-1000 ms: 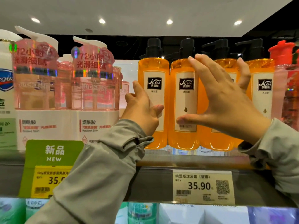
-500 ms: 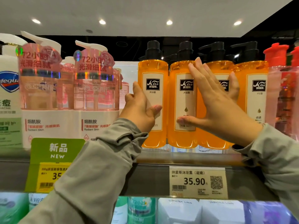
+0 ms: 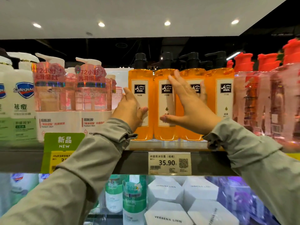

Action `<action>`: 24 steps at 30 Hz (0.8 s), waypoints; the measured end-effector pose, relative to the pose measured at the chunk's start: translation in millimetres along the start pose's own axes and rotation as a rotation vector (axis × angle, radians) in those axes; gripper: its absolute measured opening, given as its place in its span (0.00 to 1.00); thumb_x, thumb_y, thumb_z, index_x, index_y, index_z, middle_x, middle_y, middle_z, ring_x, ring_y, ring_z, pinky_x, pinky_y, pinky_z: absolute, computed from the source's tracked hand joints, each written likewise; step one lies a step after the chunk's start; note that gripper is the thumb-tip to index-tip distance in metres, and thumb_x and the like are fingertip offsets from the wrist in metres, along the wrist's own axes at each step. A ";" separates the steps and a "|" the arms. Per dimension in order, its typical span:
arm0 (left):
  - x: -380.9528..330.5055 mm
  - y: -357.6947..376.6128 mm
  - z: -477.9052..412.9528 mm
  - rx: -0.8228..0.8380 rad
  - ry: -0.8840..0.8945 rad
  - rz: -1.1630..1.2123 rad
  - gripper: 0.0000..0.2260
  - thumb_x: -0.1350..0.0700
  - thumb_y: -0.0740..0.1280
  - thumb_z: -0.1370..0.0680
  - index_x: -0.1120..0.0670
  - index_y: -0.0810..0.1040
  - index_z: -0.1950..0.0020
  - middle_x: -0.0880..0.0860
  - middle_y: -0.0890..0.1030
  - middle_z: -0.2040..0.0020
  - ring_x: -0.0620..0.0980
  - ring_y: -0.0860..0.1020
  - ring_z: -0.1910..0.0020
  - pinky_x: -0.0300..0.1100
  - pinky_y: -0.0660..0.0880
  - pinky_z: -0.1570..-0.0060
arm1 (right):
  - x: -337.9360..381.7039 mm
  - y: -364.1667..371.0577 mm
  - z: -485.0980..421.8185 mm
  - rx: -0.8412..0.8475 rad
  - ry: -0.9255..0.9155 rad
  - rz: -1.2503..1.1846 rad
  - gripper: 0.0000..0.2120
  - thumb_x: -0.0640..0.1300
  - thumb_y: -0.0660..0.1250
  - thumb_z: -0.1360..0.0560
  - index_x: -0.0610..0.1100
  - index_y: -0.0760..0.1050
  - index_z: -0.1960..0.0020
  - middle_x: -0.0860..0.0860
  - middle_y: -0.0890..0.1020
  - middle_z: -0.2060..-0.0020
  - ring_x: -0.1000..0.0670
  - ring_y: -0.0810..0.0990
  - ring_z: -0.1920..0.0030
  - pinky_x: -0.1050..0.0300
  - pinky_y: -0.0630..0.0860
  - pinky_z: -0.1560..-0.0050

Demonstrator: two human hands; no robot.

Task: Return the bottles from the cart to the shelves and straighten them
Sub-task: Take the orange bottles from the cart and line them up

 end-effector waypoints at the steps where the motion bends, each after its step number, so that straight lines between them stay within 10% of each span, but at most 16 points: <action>1: 0.0 -1.9 0.3 -0.006 0.002 -0.019 0.38 0.49 0.63 0.22 0.63 0.43 0.24 0.63 0.64 0.29 0.60 0.66 0.31 0.47 0.64 0.35 | -0.7 -0.5 3.4 0.027 -0.013 -0.044 0.50 0.65 0.66 0.31 0.54 0.38 0.23 0.56 0.36 0.24 0.57 0.37 0.25 0.46 0.24 0.31; 13: -68.9 -30.5 53.1 -0.092 0.240 0.167 0.16 0.54 0.70 0.26 0.54 0.74 0.39 0.51 0.77 0.45 0.43 0.76 0.54 0.30 0.73 0.56 | -29.0 -46.7 56.6 0.053 -0.085 -0.528 0.17 0.47 0.63 0.22 0.51 0.70 0.34 0.57 0.76 0.39 0.60 0.73 0.38 0.56 0.73 0.38; 24: -135.2 -13.8 130.3 -0.027 0.127 0.275 0.06 0.56 0.70 0.26 0.53 0.78 0.50 0.49 0.81 0.58 0.42 0.80 0.59 0.31 0.78 0.58 | -47.2 -87.5 130.9 0.122 -0.173 -0.780 0.11 0.50 0.65 0.25 0.48 0.76 0.44 0.55 0.81 0.56 0.57 0.80 0.54 0.65 0.76 0.55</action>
Point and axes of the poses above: each hand's wrist, its own z-axis away from the middle knuckle, its own y-axis out of the palm, x = y × z, the point moved 7 cm from there along -z, towards the middle knuckle
